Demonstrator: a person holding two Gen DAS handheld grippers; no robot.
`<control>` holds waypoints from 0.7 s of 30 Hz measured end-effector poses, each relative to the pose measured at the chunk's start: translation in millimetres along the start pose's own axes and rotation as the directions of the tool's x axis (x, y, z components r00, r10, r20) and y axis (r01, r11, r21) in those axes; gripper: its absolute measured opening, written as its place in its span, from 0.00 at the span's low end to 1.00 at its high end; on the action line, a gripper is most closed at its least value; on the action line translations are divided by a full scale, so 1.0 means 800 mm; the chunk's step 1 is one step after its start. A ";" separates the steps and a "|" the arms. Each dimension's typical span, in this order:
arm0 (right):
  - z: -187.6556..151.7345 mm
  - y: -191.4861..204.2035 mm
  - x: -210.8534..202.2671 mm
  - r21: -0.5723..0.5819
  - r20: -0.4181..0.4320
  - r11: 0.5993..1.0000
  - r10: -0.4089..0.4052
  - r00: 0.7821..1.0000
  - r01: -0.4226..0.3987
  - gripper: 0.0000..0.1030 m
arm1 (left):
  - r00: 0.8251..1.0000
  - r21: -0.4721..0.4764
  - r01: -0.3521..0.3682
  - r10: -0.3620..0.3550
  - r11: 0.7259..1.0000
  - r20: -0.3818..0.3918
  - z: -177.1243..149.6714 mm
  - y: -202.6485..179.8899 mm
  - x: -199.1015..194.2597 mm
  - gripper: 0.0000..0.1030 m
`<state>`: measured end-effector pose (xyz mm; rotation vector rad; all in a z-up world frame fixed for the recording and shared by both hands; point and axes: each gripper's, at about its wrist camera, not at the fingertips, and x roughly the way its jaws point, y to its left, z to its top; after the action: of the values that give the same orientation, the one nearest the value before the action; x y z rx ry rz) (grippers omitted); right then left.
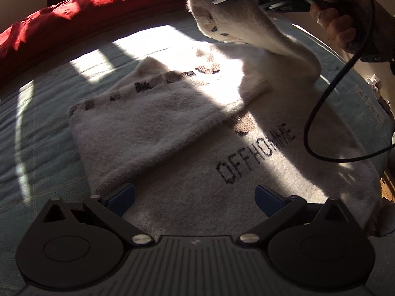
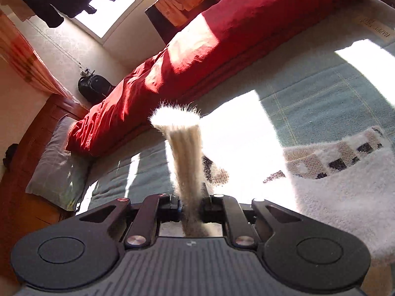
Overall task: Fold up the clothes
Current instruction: 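Carry the sleeve across the sweatshirt body with the right gripper and release it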
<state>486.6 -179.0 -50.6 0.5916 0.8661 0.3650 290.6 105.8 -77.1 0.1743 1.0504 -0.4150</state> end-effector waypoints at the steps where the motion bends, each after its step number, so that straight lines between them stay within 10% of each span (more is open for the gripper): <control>1: -0.004 0.008 0.006 -0.025 -0.007 1.000 -0.008 1.000 0.008 0.13 | 1.000 -0.008 -0.002 0.002 1.000 -0.002 -0.003 0.003 0.000 0.99; 15: -0.049 0.073 0.069 -0.216 -0.096 0.976 -0.039 0.995 0.018 0.13 | 1.000 -0.073 -0.017 0.016 0.997 -0.016 -0.028 0.024 -0.001 0.99; 21: -0.087 0.090 0.111 -0.421 -0.168 0.904 -0.154 0.974 0.071 0.13 | 1.000 -0.085 -0.023 0.021 0.996 -0.021 -0.032 0.031 0.003 0.99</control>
<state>480.5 -52.4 -94.3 0.1102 0.9739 0.4911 281.0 136.1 -93.1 0.1140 1.0834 -0.3479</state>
